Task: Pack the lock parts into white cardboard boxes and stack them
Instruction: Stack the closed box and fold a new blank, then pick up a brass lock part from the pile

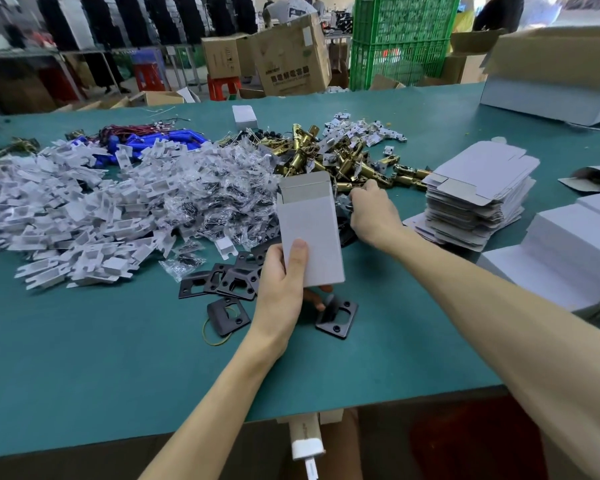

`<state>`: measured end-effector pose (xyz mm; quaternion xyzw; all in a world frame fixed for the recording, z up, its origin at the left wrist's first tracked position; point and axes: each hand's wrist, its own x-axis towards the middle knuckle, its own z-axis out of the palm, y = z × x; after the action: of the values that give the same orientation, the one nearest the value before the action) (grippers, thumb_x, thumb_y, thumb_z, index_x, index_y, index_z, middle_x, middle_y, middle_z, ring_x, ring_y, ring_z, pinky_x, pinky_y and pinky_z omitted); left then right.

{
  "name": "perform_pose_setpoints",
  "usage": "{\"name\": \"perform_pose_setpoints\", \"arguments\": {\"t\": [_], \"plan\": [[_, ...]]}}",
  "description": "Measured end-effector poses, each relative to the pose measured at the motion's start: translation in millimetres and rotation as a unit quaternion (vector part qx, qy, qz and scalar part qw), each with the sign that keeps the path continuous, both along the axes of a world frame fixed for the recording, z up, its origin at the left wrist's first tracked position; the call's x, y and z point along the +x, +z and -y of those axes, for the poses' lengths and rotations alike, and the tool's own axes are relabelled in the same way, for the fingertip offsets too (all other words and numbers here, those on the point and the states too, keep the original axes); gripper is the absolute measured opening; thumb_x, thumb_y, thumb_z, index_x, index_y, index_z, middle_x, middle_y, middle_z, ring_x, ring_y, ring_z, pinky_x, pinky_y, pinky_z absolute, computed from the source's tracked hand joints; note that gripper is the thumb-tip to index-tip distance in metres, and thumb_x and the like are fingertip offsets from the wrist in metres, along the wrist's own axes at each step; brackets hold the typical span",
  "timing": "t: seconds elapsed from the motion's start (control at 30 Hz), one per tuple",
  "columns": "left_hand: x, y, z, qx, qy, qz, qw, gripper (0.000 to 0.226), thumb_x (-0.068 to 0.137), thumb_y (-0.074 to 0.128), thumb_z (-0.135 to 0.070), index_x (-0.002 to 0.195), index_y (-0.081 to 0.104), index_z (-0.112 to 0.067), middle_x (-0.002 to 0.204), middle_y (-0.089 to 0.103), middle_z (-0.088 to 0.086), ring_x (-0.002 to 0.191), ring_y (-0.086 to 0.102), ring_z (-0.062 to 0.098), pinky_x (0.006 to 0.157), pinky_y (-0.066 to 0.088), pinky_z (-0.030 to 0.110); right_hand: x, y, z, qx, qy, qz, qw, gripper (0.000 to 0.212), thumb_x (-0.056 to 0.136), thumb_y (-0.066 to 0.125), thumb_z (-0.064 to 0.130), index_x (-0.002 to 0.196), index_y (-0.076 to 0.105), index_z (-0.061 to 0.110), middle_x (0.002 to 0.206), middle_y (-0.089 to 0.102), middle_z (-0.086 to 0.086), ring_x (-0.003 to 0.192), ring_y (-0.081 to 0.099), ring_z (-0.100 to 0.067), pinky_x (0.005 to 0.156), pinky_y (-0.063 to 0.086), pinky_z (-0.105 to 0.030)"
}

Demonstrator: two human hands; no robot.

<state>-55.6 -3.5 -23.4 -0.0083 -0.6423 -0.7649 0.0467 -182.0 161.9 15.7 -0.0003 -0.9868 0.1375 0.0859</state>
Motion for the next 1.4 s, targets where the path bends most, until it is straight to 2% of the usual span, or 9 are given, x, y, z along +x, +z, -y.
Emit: {"name": "perform_pose_setpoints", "arguments": {"t": [0.23, 0.4, 0.57, 0.8, 0.93, 1.03, 1.2, 1.27, 1.4], "plan": [[0, 0, 1, 0.01, -0.004, 0.001, 1.0, 0.039, 0.103, 0.056, -0.048, 0.115, 0.051, -0.011, 0.087, 0.075, 0.0, 0.062, 0.073, 0.032, 0.043, 0.053, 0.031, 4, -4, -5, -0.045, -0.019, -0.062, 0.997, 0.023, 0.097, 0.049, -0.007, 0.112, 0.063, 0.002, 0.119, 0.051, -0.017, 0.105, 0.055, -0.038, 0.088, 0.051, -0.047], [-1, 0, 1, 0.003, -0.002, -0.002, 1.0, 0.039, 0.105, 0.054, -0.046, 0.116, 0.051, -0.009, 0.085, 0.075, -0.002, 0.061, 0.073, 0.029, 0.043, 0.054, 0.031, 18, 5, -13, -0.105, -0.006, -0.104, 0.989, 0.027, 0.098, 0.057, -0.004, 0.117, 0.072, 0.007, 0.119, 0.055, -0.014, 0.108, 0.057, -0.032, 0.084, 0.042, -0.03], [-2, 0, 2, 0.001, 0.019, 0.003, 1.0, 0.041, 0.107, 0.051, -0.046, 0.121, 0.052, -0.007, 0.108, 0.069, 0.021, 0.071, 0.073, 0.029, 0.046, 0.054, 0.031, 71, 12, -20, -0.17, 0.06, -0.125, 0.976, 0.02, 0.098, 0.063, 0.003, 0.113, 0.075, 0.009, 0.103, 0.054, -0.003, 0.094, 0.055, -0.02, 0.087, 0.041, -0.025], [-3, -1, 3, 0.013, 0.027, 0.007, 1.0, 0.039, 0.109, 0.049, -0.043, 0.123, 0.052, -0.006, 0.111, 0.068, 0.02, 0.073, 0.074, 0.025, 0.048, 0.055, 0.029, 141, -1, -42, -0.236, 0.08, -0.027, 0.968, 0.026, 0.087, 0.071, -0.005, 0.105, 0.077, 0.013, 0.096, 0.067, -0.003, 0.085, 0.063, -0.01, 0.08, 0.042, -0.005], [-1, -1, 4, 0.021, 0.02, 0.001, 1.0, 0.036, 0.107, 0.054, -0.04, 0.123, 0.053, -0.008, 0.113, 0.067, 0.012, 0.076, 0.072, 0.018, 0.052, 0.058, 0.031, 143, -3, -55, -0.284, 0.072, 0.086, 0.952, 0.031, 0.084, 0.074, 0.001, 0.11, 0.07, 0.016, 0.096, 0.071, -0.002, 0.088, 0.067, -0.02, 0.084, 0.054, -0.025], [1, 2, 4, 0.03, 0.012, -0.007, 0.999, 0.039, 0.1, 0.062, -0.042, 0.123, 0.055, -0.011, 0.113, 0.07, 0.007, 0.087, 0.075, 0.016, 0.06, 0.061, 0.03, 132, 2, -59, -0.336, 0.052, 0.118, 0.933, 0.029, 0.085, 0.08, 0.036, 0.108, 0.068, 0.021, 0.102, 0.071, 0.004, 0.093, 0.068, -0.013, 0.078, 0.054, -0.029], [2, 0, 4, 0.008, -0.024, -0.043, 0.999, 0.035, 0.09, 0.069, -0.04, 0.115, 0.06, -0.017, 0.11, 0.076, -0.003, 0.104, 0.073, 0.018, 0.075, 0.061, 0.029, 103, 4, -43, -0.209, -0.018, 0.115, 0.971, 0.059, 0.095, 0.061, 0.054, 0.094, 0.071, -0.004, 0.095, 0.072, -0.023, 0.09, 0.067, -0.038, 0.078, 0.054, -0.042], [2, 0, 5, -0.015, -0.03, -0.063, 0.997, 0.031, 0.089, 0.072, -0.037, 0.11, 0.062, -0.016, 0.107, 0.075, -0.004, 0.104, 0.071, 0.015, 0.083, 0.061, 0.03, 94, 5, -33, -0.184, -0.037, 0.128, 0.974, 0.058, 0.093, 0.067, 0.053, 0.068, 0.055, 0.002, 0.065, 0.054, -0.016, 0.068, 0.05, -0.038, 0.056, 0.039, -0.038], [3, 0, 5, -0.022, -0.048, -0.089, 0.995, 0.03, 0.087, 0.076, -0.029, 0.108, 0.062, -0.013, 0.107, 0.075, 0.002, 0.101, 0.07, 0.013, 0.082, 0.059, 0.026, 79, 9, -20, -0.118, -0.05, 0.148, 0.981, 0.052, 0.085, 0.075, 0.04, 0.065, 0.036, 0.013, 0.067, 0.04, -0.008, 0.072, 0.041, -0.028, 0.05, 0.025, -0.035]]}}
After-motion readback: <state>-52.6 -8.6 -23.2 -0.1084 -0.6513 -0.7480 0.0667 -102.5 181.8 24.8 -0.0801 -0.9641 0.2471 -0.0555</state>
